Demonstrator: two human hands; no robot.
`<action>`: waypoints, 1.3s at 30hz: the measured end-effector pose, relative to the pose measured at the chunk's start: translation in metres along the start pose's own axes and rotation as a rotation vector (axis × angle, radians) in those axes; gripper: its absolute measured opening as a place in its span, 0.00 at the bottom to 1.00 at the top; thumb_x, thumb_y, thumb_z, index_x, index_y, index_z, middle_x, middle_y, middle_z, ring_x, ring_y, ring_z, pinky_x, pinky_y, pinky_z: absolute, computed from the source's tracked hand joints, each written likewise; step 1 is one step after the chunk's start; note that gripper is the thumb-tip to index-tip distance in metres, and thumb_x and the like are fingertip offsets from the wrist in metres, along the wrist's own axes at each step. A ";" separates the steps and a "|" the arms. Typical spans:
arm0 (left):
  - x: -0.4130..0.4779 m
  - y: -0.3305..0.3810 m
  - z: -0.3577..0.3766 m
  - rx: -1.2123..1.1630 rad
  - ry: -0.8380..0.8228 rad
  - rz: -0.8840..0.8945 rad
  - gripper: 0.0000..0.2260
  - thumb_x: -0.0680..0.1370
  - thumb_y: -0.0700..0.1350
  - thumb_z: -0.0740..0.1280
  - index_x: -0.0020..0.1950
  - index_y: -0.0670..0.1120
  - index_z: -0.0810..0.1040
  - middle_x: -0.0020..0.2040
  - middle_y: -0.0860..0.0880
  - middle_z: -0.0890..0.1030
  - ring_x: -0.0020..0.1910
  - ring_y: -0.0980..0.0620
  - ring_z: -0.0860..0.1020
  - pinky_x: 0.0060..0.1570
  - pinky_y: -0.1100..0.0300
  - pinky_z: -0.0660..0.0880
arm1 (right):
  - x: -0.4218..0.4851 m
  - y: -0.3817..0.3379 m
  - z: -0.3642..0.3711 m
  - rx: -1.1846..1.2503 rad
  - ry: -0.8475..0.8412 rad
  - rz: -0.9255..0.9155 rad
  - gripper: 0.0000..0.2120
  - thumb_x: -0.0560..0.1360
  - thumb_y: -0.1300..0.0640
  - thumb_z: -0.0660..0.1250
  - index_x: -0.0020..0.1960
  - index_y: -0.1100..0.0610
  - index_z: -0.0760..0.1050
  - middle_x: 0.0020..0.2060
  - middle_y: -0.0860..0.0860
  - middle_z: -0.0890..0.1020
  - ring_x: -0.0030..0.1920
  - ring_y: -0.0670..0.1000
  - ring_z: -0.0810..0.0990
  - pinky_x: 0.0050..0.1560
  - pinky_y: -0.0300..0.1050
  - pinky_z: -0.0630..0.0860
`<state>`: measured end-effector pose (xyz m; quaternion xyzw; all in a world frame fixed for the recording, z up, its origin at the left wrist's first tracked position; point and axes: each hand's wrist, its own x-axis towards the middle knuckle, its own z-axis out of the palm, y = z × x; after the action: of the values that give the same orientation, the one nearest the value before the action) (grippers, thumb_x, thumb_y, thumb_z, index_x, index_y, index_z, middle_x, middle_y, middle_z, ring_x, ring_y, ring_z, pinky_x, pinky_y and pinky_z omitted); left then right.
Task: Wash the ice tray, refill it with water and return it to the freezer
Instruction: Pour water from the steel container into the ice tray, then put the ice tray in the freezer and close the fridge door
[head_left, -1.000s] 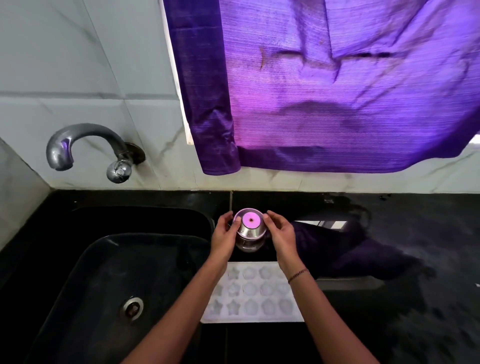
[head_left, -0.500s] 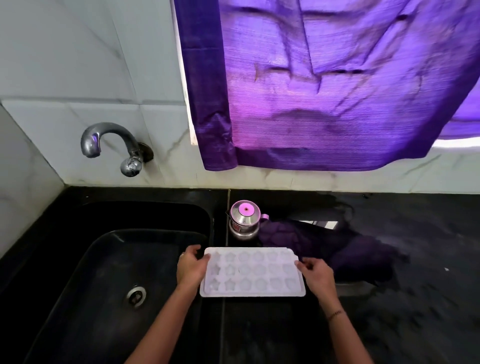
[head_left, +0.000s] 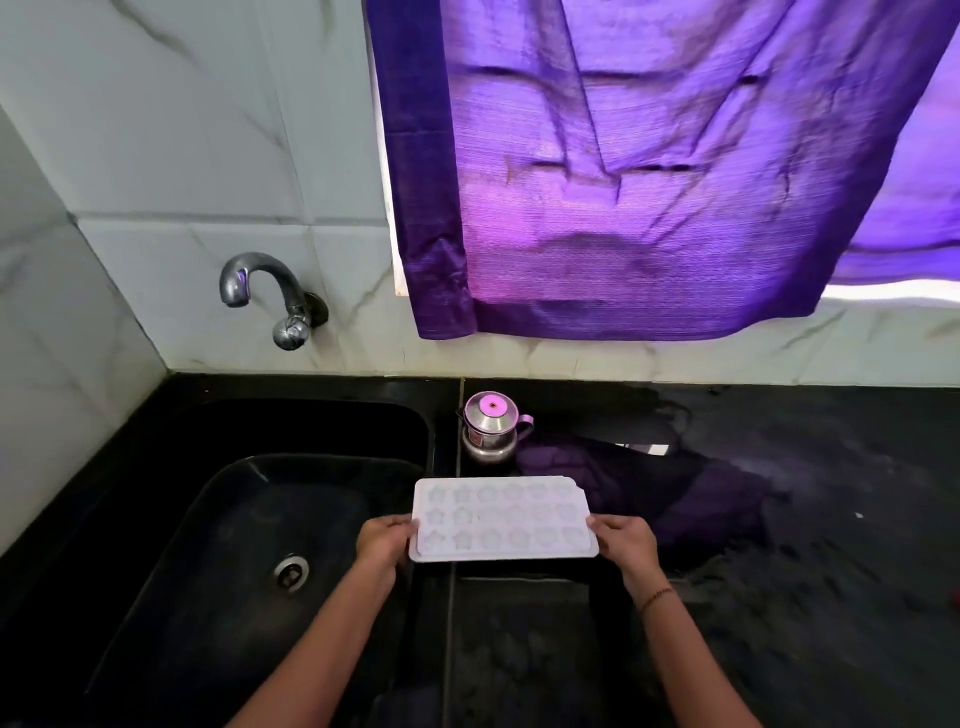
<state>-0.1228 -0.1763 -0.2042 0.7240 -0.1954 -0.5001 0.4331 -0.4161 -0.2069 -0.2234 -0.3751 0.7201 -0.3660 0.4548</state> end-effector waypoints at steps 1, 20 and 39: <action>-0.001 -0.001 -0.002 -0.004 0.002 -0.009 0.10 0.75 0.33 0.67 0.55 0.34 0.78 0.52 0.35 0.81 0.44 0.42 0.79 0.49 0.46 0.78 | 0.000 0.001 0.001 0.008 -0.006 0.001 0.08 0.74 0.61 0.70 0.50 0.64 0.82 0.41 0.56 0.84 0.35 0.47 0.79 0.33 0.32 0.76; -0.094 -0.044 -0.117 -0.288 0.281 -0.045 0.11 0.76 0.33 0.65 0.57 0.35 0.78 0.38 0.45 0.80 0.34 0.51 0.78 0.25 0.67 0.75 | -0.058 -0.003 0.079 0.003 -0.315 -0.051 0.08 0.73 0.60 0.71 0.50 0.63 0.82 0.43 0.56 0.85 0.45 0.55 0.83 0.50 0.53 0.80; -0.250 -0.149 -0.292 -0.691 0.699 -0.110 0.04 0.77 0.38 0.64 0.46 0.38 0.78 0.32 0.47 0.81 0.28 0.52 0.79 0.26 0.62 0.75 | -0.241 -0.006 0.214 -0.322 -0.772 -0.236 0.09 0.74 0.61 0.70 0.52 0.63 0.82 0.45 0.54 0.84 0.47 0.51 0.82 0.52 0.47 0.79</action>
<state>0.0099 0.2102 -0.1513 0.6718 0.1772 -0.2850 0.6603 -0.1424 -0.0391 -0.1953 -0.6305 0.4971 -0.1312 0.5815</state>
